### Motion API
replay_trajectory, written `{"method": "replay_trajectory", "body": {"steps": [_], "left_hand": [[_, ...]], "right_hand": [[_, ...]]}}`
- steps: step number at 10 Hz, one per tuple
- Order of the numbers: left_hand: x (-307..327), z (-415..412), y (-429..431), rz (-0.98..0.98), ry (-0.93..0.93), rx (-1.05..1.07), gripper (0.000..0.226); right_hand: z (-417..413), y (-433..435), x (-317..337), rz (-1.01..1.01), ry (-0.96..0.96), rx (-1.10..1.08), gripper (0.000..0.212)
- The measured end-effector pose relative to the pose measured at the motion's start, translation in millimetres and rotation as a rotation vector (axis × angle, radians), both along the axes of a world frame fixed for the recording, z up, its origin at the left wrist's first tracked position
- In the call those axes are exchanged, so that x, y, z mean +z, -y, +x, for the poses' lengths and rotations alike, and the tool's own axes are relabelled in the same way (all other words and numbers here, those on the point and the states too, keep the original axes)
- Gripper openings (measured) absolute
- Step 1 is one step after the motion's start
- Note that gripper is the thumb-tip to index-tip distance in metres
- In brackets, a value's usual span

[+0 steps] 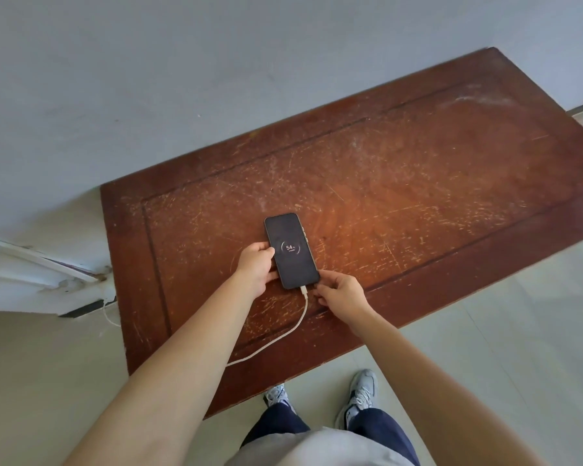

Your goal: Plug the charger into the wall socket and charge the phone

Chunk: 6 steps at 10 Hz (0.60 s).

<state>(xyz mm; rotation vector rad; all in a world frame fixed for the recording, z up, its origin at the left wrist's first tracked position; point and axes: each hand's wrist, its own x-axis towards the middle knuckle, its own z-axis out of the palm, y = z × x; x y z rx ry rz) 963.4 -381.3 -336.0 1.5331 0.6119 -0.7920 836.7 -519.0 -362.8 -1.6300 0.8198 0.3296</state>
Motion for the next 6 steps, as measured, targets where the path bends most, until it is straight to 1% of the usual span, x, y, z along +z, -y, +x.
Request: {"method": "replay_trajectory", "body": {"steps": [3,4,5,6], "left_hand": [[10,0,7,0.032,-0.027,0.142,0.02],[19,-15,3,-0.002,0.005,0.105,0.015],[21,-27,-5,-0.059,0.034,-0.042,0.042],[19,-37,-22,0.043,0.118,-0.188,0.051]], "right_hand": [[13,-3,-7,0.045,-0.054,-0.013,0.04],[15,-2,1,0.086,-0.069,-0.022,0.041],[10,1,3,0.07,-0.057,0.035,0.045],[9,8,22,0.014,-0.031,0.144,0.051]]}}
